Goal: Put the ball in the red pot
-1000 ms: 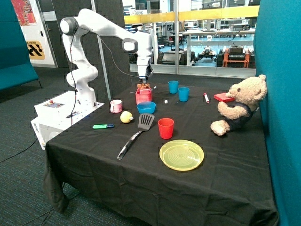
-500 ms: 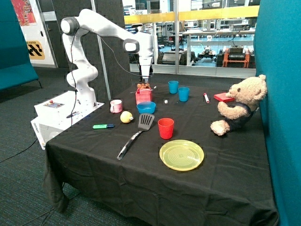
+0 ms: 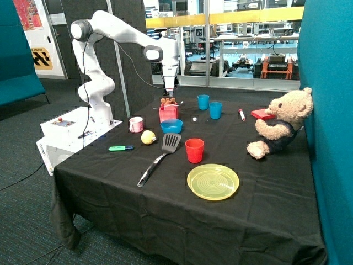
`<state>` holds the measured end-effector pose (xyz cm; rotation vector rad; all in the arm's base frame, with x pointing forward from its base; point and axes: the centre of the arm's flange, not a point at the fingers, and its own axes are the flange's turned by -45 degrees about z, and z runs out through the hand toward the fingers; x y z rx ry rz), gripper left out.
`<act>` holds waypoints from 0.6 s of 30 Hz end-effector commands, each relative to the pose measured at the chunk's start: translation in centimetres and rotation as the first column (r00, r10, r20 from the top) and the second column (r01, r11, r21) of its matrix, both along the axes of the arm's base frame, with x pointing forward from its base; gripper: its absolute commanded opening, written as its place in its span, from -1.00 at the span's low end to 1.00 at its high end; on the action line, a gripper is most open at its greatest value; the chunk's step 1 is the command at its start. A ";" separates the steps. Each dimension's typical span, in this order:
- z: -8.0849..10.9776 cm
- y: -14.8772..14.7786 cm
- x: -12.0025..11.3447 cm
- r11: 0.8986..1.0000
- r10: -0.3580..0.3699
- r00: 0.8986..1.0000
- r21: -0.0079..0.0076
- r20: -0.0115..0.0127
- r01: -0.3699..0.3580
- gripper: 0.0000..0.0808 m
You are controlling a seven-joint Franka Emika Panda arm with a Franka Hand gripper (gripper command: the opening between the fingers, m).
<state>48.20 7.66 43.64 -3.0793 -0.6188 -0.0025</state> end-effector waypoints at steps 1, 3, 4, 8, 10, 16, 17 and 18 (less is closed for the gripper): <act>1.3 1.9 -1.5 1.000 -0.028 1.000 -0.001 -0.001 0.028 0.17; 1.5 2.1 -1.7 1.000 -0.022 1.000 -0.001 -0.001 0.022 0.17; 1.4 2.1 -1.8 1.000 -0.010 1.000 -0.001 -0.001 0.010 0.15; 0.8 1.8 -1.8 1.000 0.017 1.000 -0.001 -0.001 -0.017 0.15; 0.3 1.5 -1.6 1.000 0.025 1.000 -0.001 -0.001 -0.025 0.15; -1.3 1.7 -1.7 0.998 0.068 0.998 -0.001 -0.001 -0.068 0.12; -1.5 1.9 -1.7 0.997 0.078 0.997 -0.001 -0.001 -0.078 0.13; -1.8 2.2 -1.8 0.996 0.087 0.996 -0.001 -0.001 -0.087 0.13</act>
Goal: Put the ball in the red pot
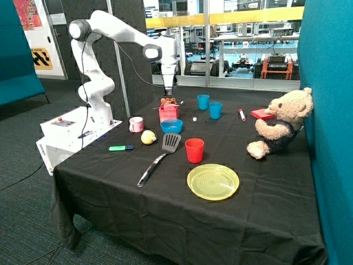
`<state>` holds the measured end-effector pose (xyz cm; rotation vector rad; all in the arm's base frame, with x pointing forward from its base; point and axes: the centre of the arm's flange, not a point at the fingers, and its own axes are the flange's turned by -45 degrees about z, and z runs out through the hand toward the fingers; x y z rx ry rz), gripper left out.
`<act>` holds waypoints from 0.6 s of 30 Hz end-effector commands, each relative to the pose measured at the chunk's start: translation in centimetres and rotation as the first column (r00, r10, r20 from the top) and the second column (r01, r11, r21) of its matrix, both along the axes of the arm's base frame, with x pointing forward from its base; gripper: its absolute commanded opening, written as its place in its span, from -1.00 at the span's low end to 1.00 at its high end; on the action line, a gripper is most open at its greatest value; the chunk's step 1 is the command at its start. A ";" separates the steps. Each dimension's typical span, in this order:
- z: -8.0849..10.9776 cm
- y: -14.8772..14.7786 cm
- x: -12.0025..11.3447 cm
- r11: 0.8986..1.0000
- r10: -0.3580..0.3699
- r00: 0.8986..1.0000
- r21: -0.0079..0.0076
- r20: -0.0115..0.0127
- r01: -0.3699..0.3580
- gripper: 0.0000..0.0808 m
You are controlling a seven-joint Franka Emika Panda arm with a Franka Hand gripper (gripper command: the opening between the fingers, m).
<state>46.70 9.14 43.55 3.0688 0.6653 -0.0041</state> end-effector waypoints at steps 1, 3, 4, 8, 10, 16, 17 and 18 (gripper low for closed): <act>-1.9 1.0 -0.4 0.998 0.066 0.998 0.002 0.002 -0.066 0.08; -2.3 1.6 -0.6 0.997 0.082 0.997 0.002 0.002 -0.082 0.11; -2.4 1.8 -0.8 0.996 0.088 0.996 0.002 0.002 -0.088 0.13; -3.3 2.7 -1.8 0.993 0.119 0.993 0.002 0.002 -0.119 0.06; -3.7 2.8 -2.3 0.992 0.126 0.992 0.002 0.002 -0.126 0.05; -4.7 2.3 -2.7 0.992 0.129 0.992 0.002 0.002 -0.129 -0.04; -4.8 2.1 -2.7 0.992 0.127 0.992 0.002 0.002 -0.127 -0.07; -4.9 1.9 -2.7 0.992 0.124 0.992 0.002 0.002 -0.124 -0.08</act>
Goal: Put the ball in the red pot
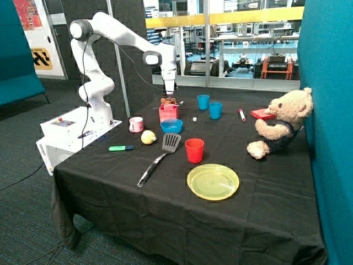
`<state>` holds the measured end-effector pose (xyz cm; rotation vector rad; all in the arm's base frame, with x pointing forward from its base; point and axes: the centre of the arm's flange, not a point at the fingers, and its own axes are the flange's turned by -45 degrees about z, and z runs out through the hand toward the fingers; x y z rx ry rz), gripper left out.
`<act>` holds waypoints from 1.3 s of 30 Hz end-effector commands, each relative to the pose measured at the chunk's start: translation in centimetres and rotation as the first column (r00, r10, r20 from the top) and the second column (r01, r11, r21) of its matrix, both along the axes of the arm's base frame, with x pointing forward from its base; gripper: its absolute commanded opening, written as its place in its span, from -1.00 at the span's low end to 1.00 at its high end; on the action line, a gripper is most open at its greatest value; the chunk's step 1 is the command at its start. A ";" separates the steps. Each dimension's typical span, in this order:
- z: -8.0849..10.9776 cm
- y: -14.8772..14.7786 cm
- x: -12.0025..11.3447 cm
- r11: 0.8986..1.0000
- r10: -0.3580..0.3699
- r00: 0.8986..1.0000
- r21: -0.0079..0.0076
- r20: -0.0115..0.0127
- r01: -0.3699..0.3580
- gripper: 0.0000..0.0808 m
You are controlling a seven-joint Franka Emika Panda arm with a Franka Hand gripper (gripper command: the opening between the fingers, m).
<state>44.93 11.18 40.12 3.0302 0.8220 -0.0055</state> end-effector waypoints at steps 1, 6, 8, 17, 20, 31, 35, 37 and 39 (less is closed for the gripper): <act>-1.6 -0.4 -0.9 1.000 0.020 1.000 0.003 0.003 -0.020 -0.10; -2.1 -1.1 -1.1 1.000 0.010 1.000 0.003 0.003 -0.010 0.00; -2.3 -1.3 -1.2 1.000 0.007 1.000 0.003 0.003 -0.007 -0.01; -3.1 -1.6 -1.5 1.000 0.005 1.000 0.003 0.003 -0.005 -0.13; -3.2 -1.4 -1.5 1.000 0.009 1.000 0.003 0.003 -0.009 -0.13; -3.6 -0.5 -1.7 1.000 0.026 1.000 0.003 0.003 -0.026 -0.15; -3.8 -0.3 -1.7 1.000 0.023 1.000 0.003 0.003 -0.023 -0.14; -3.8 -0.3 -1.8 1.000 0.023 1.000 0.003 0.003 -0.023 -0.14; -3.9 -0.3 -1.8 1.000 0.023 1.000 0.003 0.003 -0.023 -0.15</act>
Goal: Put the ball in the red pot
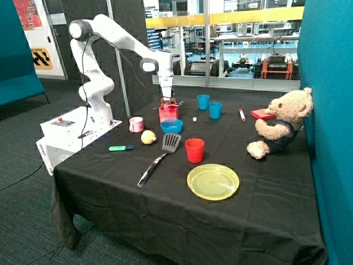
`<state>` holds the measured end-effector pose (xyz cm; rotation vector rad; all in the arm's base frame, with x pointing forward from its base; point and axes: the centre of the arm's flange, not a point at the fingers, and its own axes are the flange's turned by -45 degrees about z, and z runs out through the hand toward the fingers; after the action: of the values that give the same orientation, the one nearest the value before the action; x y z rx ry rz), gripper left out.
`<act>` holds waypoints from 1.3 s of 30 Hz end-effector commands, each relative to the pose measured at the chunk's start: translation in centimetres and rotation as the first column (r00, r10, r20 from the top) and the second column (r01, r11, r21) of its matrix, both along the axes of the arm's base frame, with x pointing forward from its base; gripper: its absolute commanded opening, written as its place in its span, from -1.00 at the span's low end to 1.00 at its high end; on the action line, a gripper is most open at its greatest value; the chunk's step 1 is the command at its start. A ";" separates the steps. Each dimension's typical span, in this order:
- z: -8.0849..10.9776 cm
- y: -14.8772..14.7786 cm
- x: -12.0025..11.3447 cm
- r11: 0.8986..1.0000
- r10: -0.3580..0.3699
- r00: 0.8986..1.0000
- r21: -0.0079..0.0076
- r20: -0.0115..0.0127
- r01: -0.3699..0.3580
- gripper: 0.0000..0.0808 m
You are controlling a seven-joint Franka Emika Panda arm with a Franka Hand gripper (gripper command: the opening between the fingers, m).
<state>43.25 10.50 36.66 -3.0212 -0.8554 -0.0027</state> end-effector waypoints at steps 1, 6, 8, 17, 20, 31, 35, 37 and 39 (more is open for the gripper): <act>-0.5 0.4 -0.1 1.000 0.001 1.000 -0.002 -0.001 -0.001 -0.15; -0.7 0.4 -0.2 1.000 -0.001 1.000 -0.002 -0.001 0.001 -0.17; -0.8 0.3 -0.2 1.000 0.000 1.000 -0.002 -0.001 0.000 -0.16; -1.3 0.1 0.1 1.000 -0.015 1.000 -0.002 -0.001 0.015 -0.17; -1.4 0.0 0.1 1.000 -0.018 1.000 -0.002 -0.001 0.018 -0.17; -1.6 0.3 0.3 1.000 -0.018 1.000 -0.002 -0.001 0.018 -0.17; -1.7 0.6 0.2 1.000 -0.016 1.000 -0.002 -0.001 0.016 -0.19; -1.8 0.7 0.1 1.000 -0.014 1.000 -0.002 -0.001 0.014 -0.20; -1.9 0.8 0.1 1.000 -0.011 1.000 -0.002 -0.001 0.011 -0.21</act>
<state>43.39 10.86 35.09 -3.0251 -0.8321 -0.0031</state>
